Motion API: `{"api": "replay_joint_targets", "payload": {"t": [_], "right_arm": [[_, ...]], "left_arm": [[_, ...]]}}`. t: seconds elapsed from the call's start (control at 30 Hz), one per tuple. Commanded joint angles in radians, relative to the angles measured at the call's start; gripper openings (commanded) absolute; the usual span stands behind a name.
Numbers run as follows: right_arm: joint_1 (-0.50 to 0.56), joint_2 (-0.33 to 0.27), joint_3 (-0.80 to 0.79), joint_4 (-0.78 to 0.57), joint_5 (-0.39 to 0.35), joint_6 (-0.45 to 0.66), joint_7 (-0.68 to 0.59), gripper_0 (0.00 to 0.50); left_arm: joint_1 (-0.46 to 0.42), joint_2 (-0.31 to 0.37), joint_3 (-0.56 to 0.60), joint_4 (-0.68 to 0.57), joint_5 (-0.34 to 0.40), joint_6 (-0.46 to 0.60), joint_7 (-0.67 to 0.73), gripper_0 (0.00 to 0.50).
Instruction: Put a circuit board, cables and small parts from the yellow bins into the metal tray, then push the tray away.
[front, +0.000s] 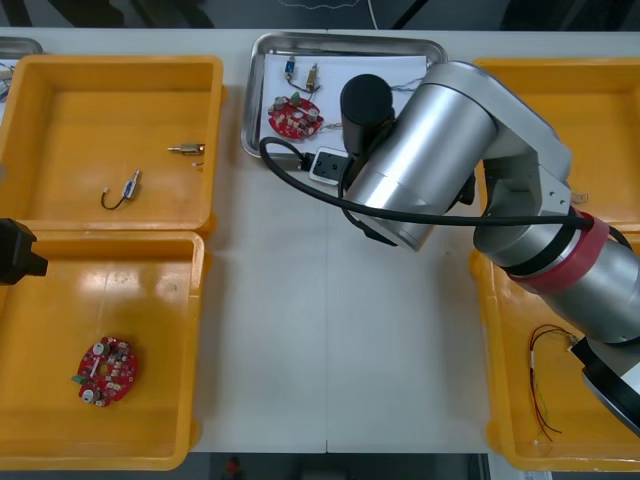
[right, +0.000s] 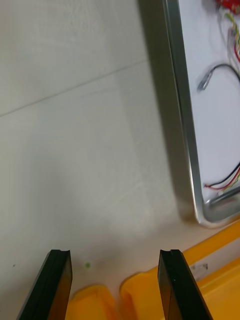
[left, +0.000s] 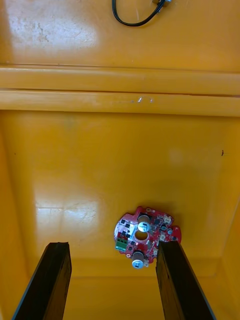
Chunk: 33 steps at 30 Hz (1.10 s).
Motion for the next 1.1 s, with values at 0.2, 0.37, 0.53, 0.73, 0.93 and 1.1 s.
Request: {"api": "replay_joint_targets", "payload": {"t": [0.2,0.37,0.53,0.73,0.93,1.1], "right_arm": [[0.148,0.010,-0.225,-0.216,0.008,0.058,-0.024,0.500],[0.216,0.005,-0.305,-0.286,0.000,0.058,-0.114,0.500],[0.292,-0.035,-0.383,-0.344,-0.052,0.058,-0.235,0.500],[0.374,-0.079,-0.521,-0.386,-0.170,0.058,-0.340,0.500],[0.458,-0.133,-0.667,-0.423,-0.274,0.058,-0.432,0.500],[0.527,-0.167,-0.776,-0.435,-0.354,0.058,-0.493,0.500]], "left_arm": [[0.017,0.030,0.026,-0.024,-0.009,-0.009,-0.067,0.500],[0.017,0.030,0.026,-0.024,-0.009,-0.009,-0.067,0.500],[0.017,0.030,0.026,-0.024,-0.009,-0.009,-0.067,0.500],[0.017,0.030,0.026,-0.024,-0.009,-0.009,-0.067,0.500],[0.017,0.030,0.026,-0.024,-0.009,-0.009,-0.067,0.500],[0.017,0.030,0.026,-0.024,-0.009,-0.009,-0.067,0.500]]}}
